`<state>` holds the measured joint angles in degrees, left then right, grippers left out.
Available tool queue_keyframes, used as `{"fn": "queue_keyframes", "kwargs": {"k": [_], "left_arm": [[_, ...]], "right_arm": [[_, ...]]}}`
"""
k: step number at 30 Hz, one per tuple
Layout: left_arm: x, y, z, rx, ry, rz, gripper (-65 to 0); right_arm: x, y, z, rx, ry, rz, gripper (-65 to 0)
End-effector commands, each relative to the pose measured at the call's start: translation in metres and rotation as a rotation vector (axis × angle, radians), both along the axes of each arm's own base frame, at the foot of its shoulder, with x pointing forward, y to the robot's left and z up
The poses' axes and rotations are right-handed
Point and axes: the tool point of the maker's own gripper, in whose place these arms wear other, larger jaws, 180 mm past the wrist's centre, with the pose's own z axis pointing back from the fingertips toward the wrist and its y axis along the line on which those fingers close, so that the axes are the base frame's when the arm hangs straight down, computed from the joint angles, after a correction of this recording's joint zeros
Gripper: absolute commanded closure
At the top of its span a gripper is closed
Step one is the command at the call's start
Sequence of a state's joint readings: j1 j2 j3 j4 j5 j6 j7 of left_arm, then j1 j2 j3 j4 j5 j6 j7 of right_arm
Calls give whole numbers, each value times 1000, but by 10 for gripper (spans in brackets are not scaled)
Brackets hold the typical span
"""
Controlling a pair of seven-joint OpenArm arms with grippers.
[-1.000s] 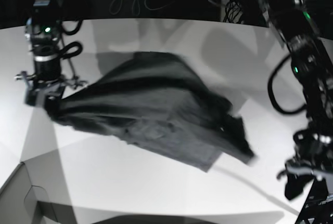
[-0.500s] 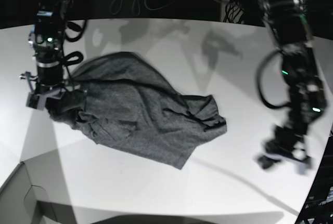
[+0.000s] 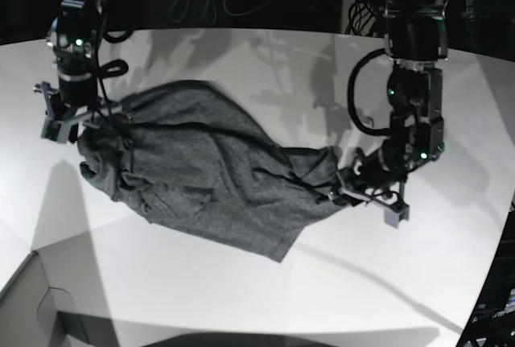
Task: Layout the t-shirt on the table in an organized manner, then fold the t-shirt properly
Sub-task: 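Lift and stretch the shirt between both grippers, then lay it down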
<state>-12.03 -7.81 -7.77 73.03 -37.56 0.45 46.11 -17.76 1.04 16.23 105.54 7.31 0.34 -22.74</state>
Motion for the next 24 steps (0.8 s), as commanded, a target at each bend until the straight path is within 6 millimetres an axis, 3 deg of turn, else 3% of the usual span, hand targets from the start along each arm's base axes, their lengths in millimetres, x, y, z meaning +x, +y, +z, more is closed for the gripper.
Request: {"fn": "queue_keyframes", "kwargs": {"k": [1, 3, 7, 11, 16, 20, 22, 23, 24], "left_arm": [[10, 4, 12, 7, -44, 7, -307], [11, 5, 13, 10, -55, 15, -355], [18, 10, 18, 18, -96, 41, -329], [25, 17, 5, 19, -81, 78, -321], [27, -1, -25, 48, 8, 15, -321], [30, -4, -29, 52, 8, 15, -306], [31, -3, -27, 53, -3, 19, -170], [31, 0, -27, 54, -3, 26, -51], [31, 2, -27, 57, -5, 29, 0]], "right_arm": [[5, -3, 14, -21, -50, 3, -254], [4, -3, 14, -21, -47, 3, -269], [-2, -3, 9, -23, -28, 4, -270], [-4, -3, 7, -24, -20, 5, -270], [-4, -3, 7, -24, -20, 5, -270], [-4, -4, 7, -26, -20, 5, -270], [-3, -4, 8, -26, -24, 5, -270], [-3, -4, 8, -26, -25, 5, -270], [-2, -4, 9, -29, -27, 7, -270]]}}
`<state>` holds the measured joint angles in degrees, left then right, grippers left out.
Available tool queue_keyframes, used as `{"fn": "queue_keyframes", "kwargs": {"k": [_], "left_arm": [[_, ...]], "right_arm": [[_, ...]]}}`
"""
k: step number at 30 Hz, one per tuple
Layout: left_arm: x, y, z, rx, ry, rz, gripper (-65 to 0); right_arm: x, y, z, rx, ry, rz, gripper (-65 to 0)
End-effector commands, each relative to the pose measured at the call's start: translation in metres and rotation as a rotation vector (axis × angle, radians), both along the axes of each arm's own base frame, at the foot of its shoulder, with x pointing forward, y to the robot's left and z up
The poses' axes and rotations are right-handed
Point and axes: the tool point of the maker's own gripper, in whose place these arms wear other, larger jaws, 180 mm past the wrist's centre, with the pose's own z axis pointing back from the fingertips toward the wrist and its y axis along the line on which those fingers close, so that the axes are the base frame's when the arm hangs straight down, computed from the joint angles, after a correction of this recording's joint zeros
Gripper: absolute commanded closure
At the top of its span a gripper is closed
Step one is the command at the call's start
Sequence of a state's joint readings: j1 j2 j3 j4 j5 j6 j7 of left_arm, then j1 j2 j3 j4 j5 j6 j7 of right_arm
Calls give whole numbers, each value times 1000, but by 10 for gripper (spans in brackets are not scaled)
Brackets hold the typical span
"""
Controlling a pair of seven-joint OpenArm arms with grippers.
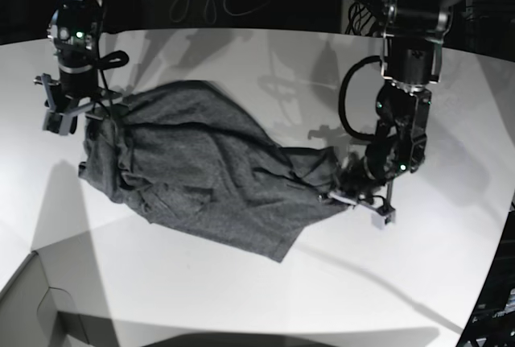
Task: Layout the t-shirt on the table in an organized manner, then fold the t-shirt properly
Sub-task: 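Lift and stretch the shirt between both grippers, then lay it down, then release the shirt with both grippers and raise them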
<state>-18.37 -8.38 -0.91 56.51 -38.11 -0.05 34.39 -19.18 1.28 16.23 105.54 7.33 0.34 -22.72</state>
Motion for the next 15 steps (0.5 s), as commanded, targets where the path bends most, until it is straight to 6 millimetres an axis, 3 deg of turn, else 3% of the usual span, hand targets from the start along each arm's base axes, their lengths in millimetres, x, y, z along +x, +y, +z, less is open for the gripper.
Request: {"fn": "queue_keyframes", "kwargs": {"k": [1, 2, 4, 7, 10, 13, 15], "left_arm": [[8, 7, 10, 12, -17, 1, 0], [9, 14, 12, 19, -22, 10, -26], [14, 26, 28, 12, -61, 26, 0], [16, 38, 83, -59, -193, 39, -3], [12, 48, 155, -123, -356, 31, -3], [-5, 54, 204, -164, -455, 7, -3], [-20, 51, 221, -199, -483, -24, -3]], "right_arm": [[7, -5, 16, -33, -51, 9, -270], [7, -6, 17, -38, -51, 11, -270], [7, -7, 16, -39, -48, 11, -270], [9, -8, 16, -43, -50, 14, -270], [15, -10, 22, -52, -65, 17, -270], [16, -10, 22, -55, -67, 22, -270], [17, -9, 23, -54, -70, 23, -270]]}}
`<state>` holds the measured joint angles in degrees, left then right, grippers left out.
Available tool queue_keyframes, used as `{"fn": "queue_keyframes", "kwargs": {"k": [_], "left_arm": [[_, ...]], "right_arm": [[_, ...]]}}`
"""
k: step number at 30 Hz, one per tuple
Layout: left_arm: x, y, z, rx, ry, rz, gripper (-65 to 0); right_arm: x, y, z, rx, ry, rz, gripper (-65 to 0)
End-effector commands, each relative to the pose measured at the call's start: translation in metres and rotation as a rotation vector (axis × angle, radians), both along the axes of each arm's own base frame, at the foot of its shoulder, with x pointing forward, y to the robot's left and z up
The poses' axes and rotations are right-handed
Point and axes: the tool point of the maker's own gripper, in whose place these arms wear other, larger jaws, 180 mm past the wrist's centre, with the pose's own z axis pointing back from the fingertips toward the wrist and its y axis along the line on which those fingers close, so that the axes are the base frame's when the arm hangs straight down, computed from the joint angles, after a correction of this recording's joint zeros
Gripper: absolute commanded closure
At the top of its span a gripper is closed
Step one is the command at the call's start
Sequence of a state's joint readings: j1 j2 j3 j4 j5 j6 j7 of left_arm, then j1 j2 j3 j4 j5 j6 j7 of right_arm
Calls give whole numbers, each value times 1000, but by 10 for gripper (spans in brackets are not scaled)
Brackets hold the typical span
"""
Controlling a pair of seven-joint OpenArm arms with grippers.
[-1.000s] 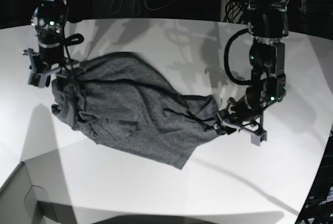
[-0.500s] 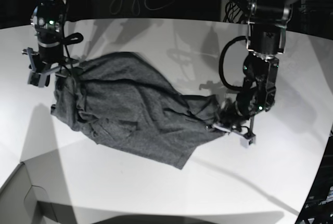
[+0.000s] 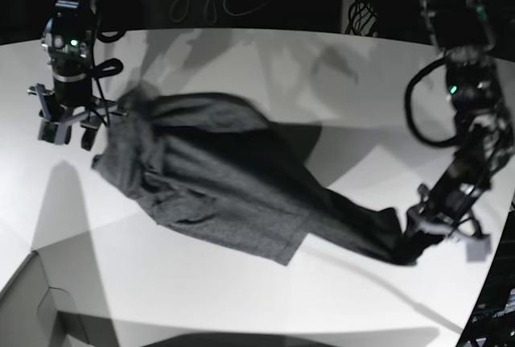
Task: Layout the t-shirt on the table in an organized manner, then fold the t-shirt properly
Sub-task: 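Release the shirt with both grippers and raise them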
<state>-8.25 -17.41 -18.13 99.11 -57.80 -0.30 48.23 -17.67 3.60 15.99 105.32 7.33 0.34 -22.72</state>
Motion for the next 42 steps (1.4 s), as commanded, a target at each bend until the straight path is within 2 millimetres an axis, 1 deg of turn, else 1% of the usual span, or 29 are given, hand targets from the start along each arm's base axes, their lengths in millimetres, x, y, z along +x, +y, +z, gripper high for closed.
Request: {"fn": "queue_keyframes", "kwargs": {"k": [1, 2, 4, 7, 9, 10, 12, 14, 15, 17, 20, 22, 26, 29, 32, 33, 36, 38, 42], "left_arm": [[-6, -4, 18, -37, -41, -23, -3], [-16, -3, 20, -34, -42, -32, -3], [-39, 6, 8, -19, -10, -12, -3], [-72, 35, -30, -14, 105, 73, -3], [-102, 57, -56, -24, 194, 134, -3], [-118, 65, -65, -28, 231, 155, -3], [-140, 78, -78, -48, 283, 193, -3], [-153, 93, -83, -44, 309, 235, -3], [-156, 99, -86, -37, 321, 252, -2], [-162, 108, -103, -49, 369, 281, -4], [-171, 115, -126, -88, 438, 301, -5], [-175, 113, -138, -115, 494, 286, -5], [-181, 100, -156, -182, 609, 207, -5], [-179, 95, -160, -209, 638, 177, -5], [-174, 91, -159, -231, 616, 191, -3], [-173, 97, -156, -237, 592, 220, -3], [-176, 103, -154, -267, 573, 261, -3], [-176, 102, -153, -267, 580, 249, -4], [-168, 102, -143, -256, 579, 206, -4]], "right_arm": [[6, -2, 13, -18, -47, 6, -270], [6, -1, 13, -17, -48, 6, -270], [6, -1, 13, -17, -48, 6, -270], [6, -3, 14, -19, -48, 4, -272], [6, -3, 14, -19, -48, 4, -273], [6, -4, 14, -21, -48, 3, -273], [6, -4, 13, -21, -47, 3, -273], [6, -3, 6, -14, -32, 3, -273], [9, -2, 6, -10, -35, 3, -273], [10, -2, 1, 0, -27, -2, -273], [11, 1, -3, 8, -18, 5, -273], [11, 4, -3, 9, -19, 13, -274], [12, 6, -3, 9, -18, 18, -274], [11, 6, -3, 9, -17, 18, -274], [11, 6, -4, 10, -15, 17, -274], [10, 6, -4, 10, -14, 17, -274], [10, 6, -4, 10, -14, 17, -274], [10, 6, -4, 10, -14, 17, -274], [10, 6, -4, 10, -14, 17, -274]]}}
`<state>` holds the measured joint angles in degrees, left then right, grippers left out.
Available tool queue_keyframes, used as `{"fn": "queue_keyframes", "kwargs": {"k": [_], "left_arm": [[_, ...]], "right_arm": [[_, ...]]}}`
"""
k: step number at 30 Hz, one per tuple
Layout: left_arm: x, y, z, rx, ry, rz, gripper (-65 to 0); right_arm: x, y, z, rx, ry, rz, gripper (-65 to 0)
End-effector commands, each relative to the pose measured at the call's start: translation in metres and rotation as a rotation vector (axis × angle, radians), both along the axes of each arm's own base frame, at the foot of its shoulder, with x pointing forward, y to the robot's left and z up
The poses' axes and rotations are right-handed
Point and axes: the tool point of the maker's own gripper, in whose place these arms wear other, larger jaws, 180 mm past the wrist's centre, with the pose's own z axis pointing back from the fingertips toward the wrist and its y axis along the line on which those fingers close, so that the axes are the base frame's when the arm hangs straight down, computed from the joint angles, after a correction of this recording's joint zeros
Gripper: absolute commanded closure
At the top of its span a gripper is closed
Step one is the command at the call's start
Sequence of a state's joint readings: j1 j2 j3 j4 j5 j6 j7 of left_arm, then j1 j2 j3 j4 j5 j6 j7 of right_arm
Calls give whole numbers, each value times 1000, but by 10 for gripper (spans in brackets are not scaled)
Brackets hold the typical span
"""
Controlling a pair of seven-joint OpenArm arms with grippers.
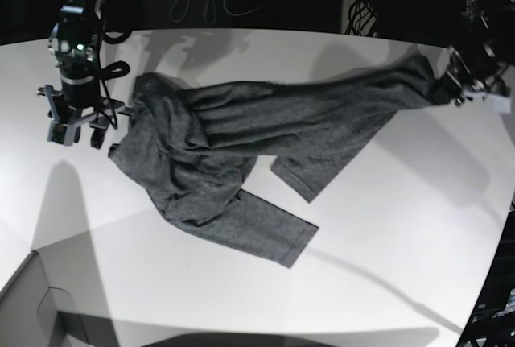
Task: Layout the t-shirt on the table in an organized manner, then fold the t-shirt properly
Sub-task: 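Release the shirt with both grippers and raise them, then swing the left gripper over the shirt and grasp a fold of fabric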
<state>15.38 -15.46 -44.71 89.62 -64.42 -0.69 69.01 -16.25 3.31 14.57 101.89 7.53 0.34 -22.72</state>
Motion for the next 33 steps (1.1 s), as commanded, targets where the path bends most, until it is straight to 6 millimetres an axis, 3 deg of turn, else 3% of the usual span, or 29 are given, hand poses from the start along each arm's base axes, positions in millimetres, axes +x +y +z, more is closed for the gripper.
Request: {"fn": "queue_keyframes", "kwargs": {"k": [1, 4, 6, 11, 14, 17, 23, 28, 33], "left_arm": [[5, 6, 15, -8, -37, 5, -5], [8, 17, 23, -6, -66, 47, -15], [11, 23, 28, -1, -84, 64, -70], [21, 29, 38, 11, -120, 72, -374], [27, 32, 52, 51, -149, 52, -480], [34, 32, 71, 96, -200, 39, -492], [70, 21, 108, 96, -332, 15, -491], [115, -53, 112, 38, -376, -155, -491], [138, -189, 90, -7, -345, -438, -491]], "right_arm": [[5, -2, 13, -20, -45, 4, -274], [5, -2, 13, -20, -45, 4, -275], [5, -2, 13, -20, -45, 4, -278], [-1, -2, 9, -22, -34, 4, -350], [-2, -1, 8, -15, -33, 2, -358], [-3, 3, 6, 3, -33, -8, -358], [-7, 10, 5, 21, -33, -12, -359], [-10, 10, 13, 11, -45, -7, -359], [-18, 1, 20, -41, -36, 17, -359]]}}
